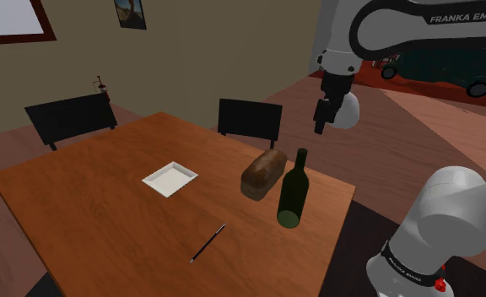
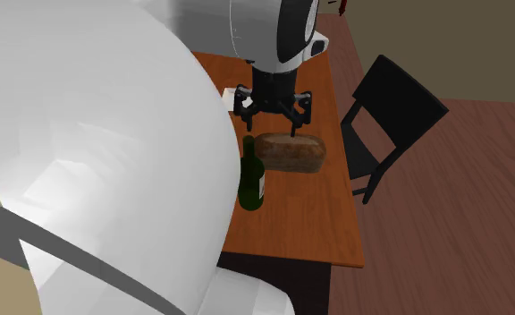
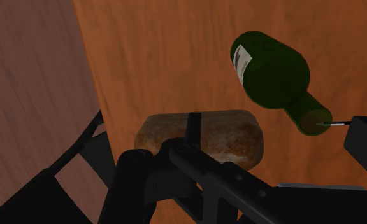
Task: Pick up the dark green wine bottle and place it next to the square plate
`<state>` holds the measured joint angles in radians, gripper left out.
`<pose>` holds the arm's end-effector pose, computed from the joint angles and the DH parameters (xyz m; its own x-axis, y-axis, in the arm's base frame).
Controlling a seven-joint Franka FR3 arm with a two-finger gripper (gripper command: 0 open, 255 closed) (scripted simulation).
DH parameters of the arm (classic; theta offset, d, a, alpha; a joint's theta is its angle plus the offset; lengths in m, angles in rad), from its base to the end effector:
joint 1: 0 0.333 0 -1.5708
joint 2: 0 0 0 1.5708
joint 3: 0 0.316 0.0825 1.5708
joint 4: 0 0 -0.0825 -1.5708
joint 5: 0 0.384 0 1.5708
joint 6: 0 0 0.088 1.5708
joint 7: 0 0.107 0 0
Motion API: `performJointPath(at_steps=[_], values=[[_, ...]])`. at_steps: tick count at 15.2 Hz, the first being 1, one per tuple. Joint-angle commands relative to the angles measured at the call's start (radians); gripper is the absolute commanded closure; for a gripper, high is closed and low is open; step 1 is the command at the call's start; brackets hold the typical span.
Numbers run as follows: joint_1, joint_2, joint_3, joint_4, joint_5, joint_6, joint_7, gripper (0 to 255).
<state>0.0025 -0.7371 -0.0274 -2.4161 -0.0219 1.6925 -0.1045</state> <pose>0.3287 -0.0121 0.5571 0.9959 0.0890 0.0129 0.0890 -0.9960 0.0047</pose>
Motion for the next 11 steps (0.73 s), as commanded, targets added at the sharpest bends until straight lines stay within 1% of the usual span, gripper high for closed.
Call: performJointPath(at_steps=[1,7,11], values=[[0.000,0.000,0.000,0.000,0.000,0.000,0.000,0],[0.065,0.085,0.063,-0.070,0.064,0.168,0.029,0],[0.070,0.099,0.069,-0.110,0.070,0.224,0.031,0]])
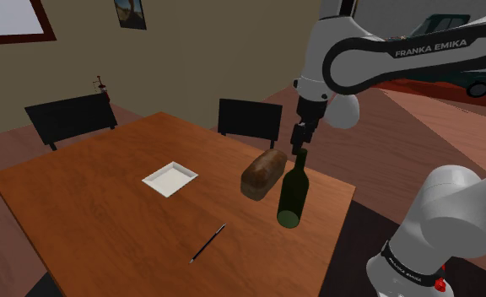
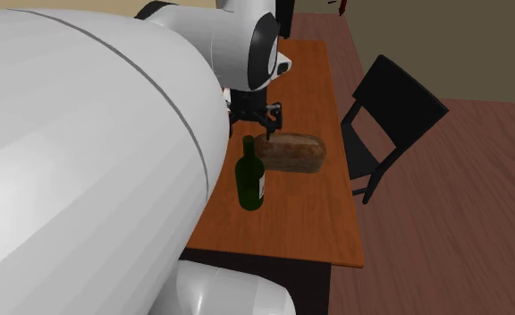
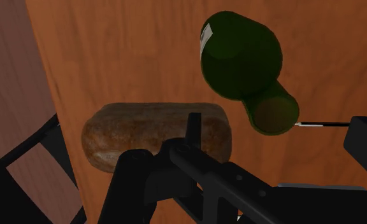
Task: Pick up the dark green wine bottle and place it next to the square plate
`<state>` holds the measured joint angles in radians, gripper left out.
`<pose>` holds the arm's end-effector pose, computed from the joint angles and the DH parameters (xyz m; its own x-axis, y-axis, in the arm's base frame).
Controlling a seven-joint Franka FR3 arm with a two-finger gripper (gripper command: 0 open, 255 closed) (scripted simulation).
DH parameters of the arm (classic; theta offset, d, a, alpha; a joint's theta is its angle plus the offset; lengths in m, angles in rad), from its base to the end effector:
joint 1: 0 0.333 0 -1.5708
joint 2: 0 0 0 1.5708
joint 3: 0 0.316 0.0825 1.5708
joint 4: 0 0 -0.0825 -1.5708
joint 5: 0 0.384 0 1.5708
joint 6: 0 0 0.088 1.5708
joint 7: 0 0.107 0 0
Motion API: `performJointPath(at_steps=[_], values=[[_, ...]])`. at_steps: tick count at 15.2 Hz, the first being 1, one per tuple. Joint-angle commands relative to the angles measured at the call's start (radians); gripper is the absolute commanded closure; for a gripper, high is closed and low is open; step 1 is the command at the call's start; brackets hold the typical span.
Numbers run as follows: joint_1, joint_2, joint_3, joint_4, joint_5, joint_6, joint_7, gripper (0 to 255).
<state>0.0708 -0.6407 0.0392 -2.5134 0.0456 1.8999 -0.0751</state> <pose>0.3568 0.0438 0.4955 0.9863 0.1624 0.0283 0.1630 -0.9865 -0.0180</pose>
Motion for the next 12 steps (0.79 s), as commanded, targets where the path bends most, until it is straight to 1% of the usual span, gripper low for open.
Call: performJointPath(at_steps=[1,5,12], values=[[0.002,0.005,0.003,-0.025,0.003,0.031,0.002,0],[0.003,0.017,0.005,-0.065,0.004,0.083,0.001,0],[0.003,0.017,0.005,-0.065,0.004,0.083,0.001,0]])
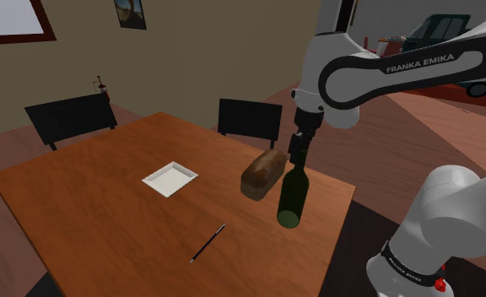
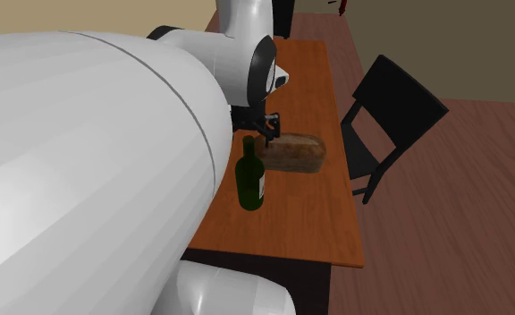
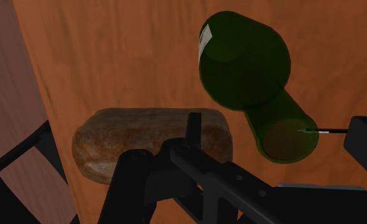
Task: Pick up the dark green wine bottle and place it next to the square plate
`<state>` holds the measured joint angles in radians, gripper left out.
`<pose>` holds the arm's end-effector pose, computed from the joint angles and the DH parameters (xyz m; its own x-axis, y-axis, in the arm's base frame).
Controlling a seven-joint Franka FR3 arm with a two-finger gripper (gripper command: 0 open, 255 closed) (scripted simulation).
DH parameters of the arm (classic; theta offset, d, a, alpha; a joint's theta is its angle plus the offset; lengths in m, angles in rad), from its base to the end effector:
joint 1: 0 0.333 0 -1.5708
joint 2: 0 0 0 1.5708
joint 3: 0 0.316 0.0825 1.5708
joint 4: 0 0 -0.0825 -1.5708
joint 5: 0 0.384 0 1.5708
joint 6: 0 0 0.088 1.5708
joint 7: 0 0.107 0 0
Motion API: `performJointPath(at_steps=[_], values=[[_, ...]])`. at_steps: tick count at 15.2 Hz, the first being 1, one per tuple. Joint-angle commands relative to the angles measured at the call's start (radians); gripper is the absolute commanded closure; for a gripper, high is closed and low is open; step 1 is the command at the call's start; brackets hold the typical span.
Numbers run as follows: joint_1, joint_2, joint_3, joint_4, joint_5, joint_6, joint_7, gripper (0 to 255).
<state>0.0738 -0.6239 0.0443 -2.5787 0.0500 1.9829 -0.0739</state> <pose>0.3575 0.0460 0.4656 0.9861 0.1636 0.0291 0.1641 -0.9863 -0.0184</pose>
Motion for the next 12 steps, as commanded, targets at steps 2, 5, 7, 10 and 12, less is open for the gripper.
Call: performJointPath(at_steps=[2,5,7,10,12], values=[[0.000,0.000,0.000,0.000,0.000,0.000,0.000,255],[0.000,0.000,0.000,0.000,0.000,0.000,0.000,255],[0.000,0.000,0.000,0.000,0.000,0.000,0.000,255],[0.000,0.000,0.000,0.000,0.000,0.000,0.000,255],[0.000,-0.006,-0.001,0.023,-0.001,-0.029,0.001,255]])
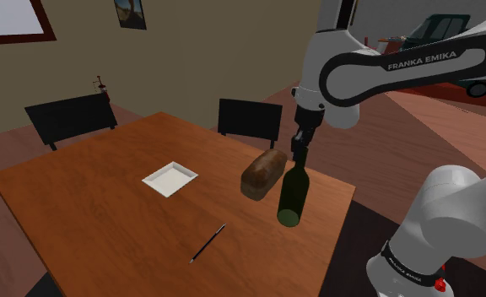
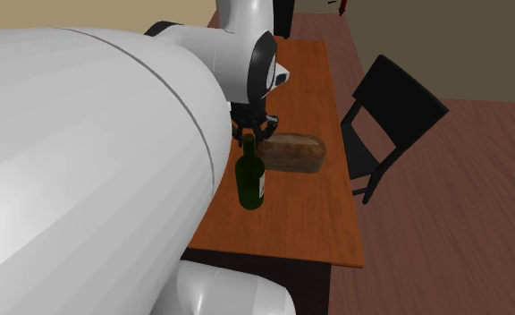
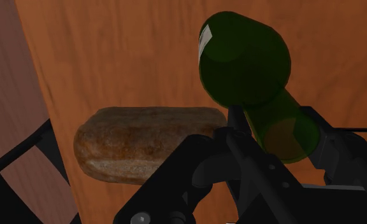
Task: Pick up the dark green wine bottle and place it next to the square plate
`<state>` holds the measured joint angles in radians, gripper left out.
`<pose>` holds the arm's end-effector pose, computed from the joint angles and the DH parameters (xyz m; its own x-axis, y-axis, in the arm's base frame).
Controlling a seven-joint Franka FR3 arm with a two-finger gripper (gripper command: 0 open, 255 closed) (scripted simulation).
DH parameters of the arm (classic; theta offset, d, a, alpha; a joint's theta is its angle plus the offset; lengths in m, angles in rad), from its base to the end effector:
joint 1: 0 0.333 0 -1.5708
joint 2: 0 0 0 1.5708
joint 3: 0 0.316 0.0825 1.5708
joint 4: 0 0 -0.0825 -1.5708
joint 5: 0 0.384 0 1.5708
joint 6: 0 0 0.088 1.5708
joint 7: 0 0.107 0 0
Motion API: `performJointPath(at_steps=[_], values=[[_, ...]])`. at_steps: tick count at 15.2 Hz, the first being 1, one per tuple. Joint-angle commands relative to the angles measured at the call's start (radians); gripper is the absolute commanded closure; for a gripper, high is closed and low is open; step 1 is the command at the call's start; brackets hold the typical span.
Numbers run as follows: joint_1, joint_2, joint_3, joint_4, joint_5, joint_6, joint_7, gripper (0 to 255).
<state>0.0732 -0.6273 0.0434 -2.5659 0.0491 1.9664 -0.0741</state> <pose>0.3575 0.0456 0.4714 0.9861 0.1634 0.0288 0.1640 -0.9863 -0.0183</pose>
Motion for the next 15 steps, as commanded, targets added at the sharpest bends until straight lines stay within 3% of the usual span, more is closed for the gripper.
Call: performJointPath(at_steps=[1,15], values=[[0.000,-0.005,0.000,0.022,0.000,-0.027,0.001,255],[-0.002,-0.014,-0.005,0.205,-0.005,-0.218,0.005,255]])
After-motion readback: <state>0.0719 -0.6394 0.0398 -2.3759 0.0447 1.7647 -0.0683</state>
